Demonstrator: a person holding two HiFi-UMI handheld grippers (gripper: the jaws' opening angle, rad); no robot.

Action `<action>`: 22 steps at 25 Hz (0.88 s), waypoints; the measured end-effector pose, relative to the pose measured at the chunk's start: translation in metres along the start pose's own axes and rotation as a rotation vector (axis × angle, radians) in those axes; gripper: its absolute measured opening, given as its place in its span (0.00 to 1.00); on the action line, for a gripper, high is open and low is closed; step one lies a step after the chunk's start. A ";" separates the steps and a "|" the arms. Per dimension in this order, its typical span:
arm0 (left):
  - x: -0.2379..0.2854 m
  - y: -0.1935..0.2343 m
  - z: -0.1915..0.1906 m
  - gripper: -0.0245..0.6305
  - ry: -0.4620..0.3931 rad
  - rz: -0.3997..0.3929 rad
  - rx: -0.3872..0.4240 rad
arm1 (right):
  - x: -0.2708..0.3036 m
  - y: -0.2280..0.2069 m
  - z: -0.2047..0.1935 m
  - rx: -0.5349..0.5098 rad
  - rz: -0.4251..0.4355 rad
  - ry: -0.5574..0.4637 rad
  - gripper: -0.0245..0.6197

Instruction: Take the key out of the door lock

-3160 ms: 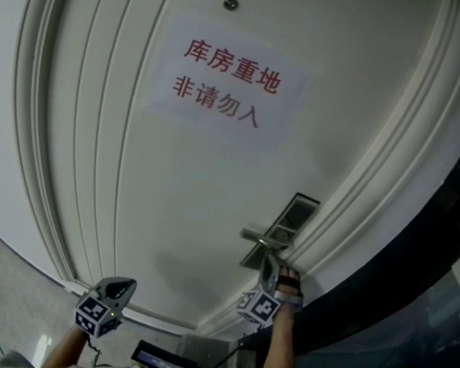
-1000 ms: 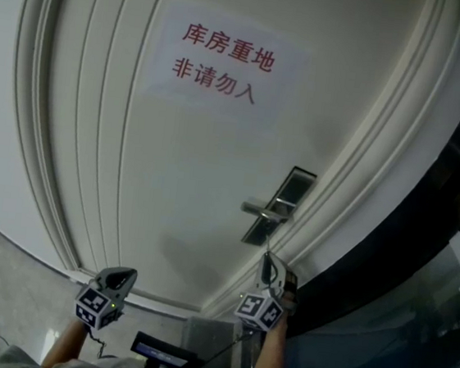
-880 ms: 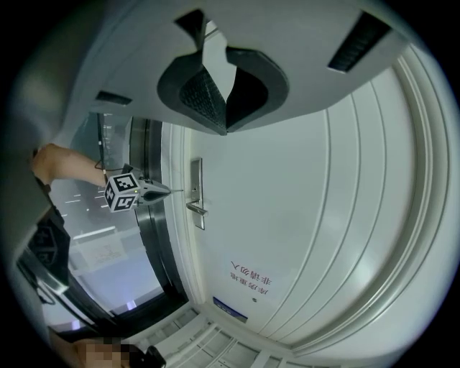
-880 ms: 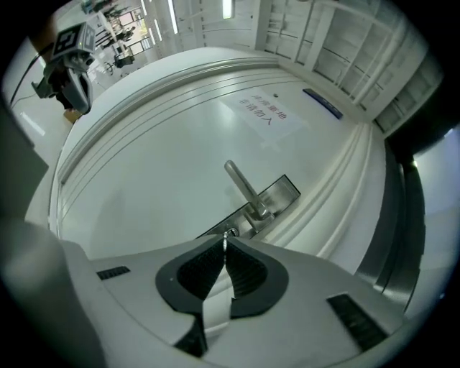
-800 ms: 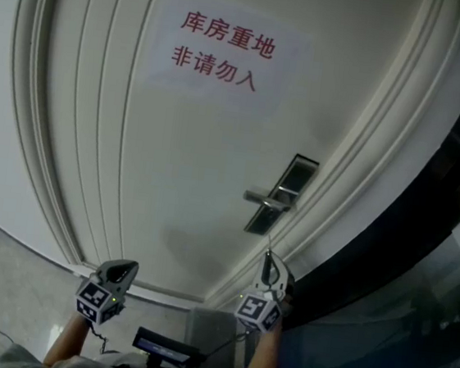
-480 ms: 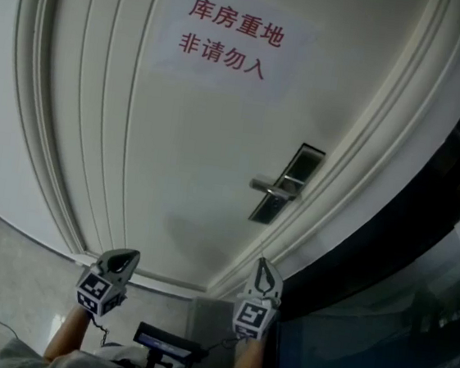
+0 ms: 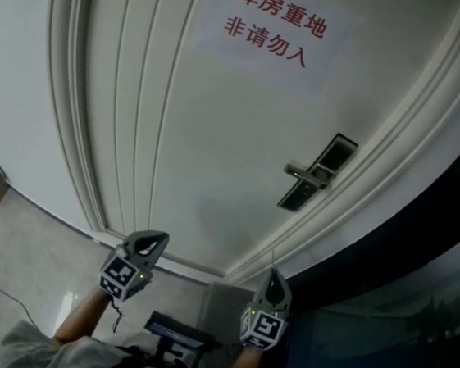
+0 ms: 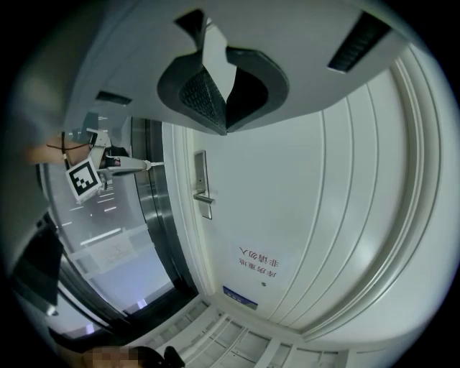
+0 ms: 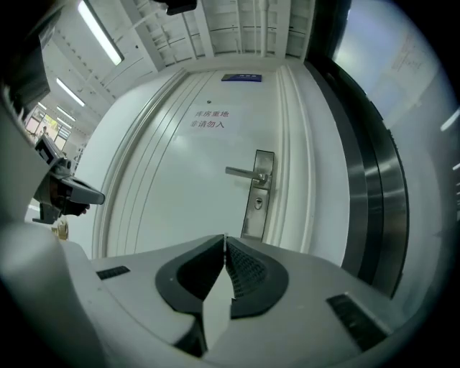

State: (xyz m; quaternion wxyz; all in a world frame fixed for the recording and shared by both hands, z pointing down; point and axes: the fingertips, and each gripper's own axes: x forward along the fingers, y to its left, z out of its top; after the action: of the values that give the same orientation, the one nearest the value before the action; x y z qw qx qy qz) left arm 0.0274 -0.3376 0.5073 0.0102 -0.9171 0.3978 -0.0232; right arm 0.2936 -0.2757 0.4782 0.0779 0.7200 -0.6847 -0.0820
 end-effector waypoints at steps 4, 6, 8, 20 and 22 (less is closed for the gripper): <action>-0.013 -0.001 0.005 0.05 -0.011 -0.007 0.009 | -0.018 0.019 -0.010 0.051 0.013 0.013 0.07; -0.023 0.002 0.005 0.05 -0.013 -0.002 0.010 | -0.025 0.033 -0.011 0.077 0.026 0.023 0.07; -0.033 0.005 0.004 0.05 -0.013 0.007 0.007 | -0.032 0.044 -0.011 0.094 0.037 0.023 0.07; -0.074 0.004 -0.009 0.05 -0.006 0.014 0.001 | -0.077 0.073 -0.017 0.142 0.048 0.044 0.07; -0.080 0.001 -0.012 0.05 -0.003 0.013 0.000 | -0.084 0.078 -0.020 0.149 0.053 0.055 0.07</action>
State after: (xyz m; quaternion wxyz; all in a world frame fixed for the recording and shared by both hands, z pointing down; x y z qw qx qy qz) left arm -0.0284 -0.2803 0.5169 0.0111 -0.9145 0.4039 -0.0221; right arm 0.2182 -0.1960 0.5165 0.0452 0.7072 -0.7055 -0.0090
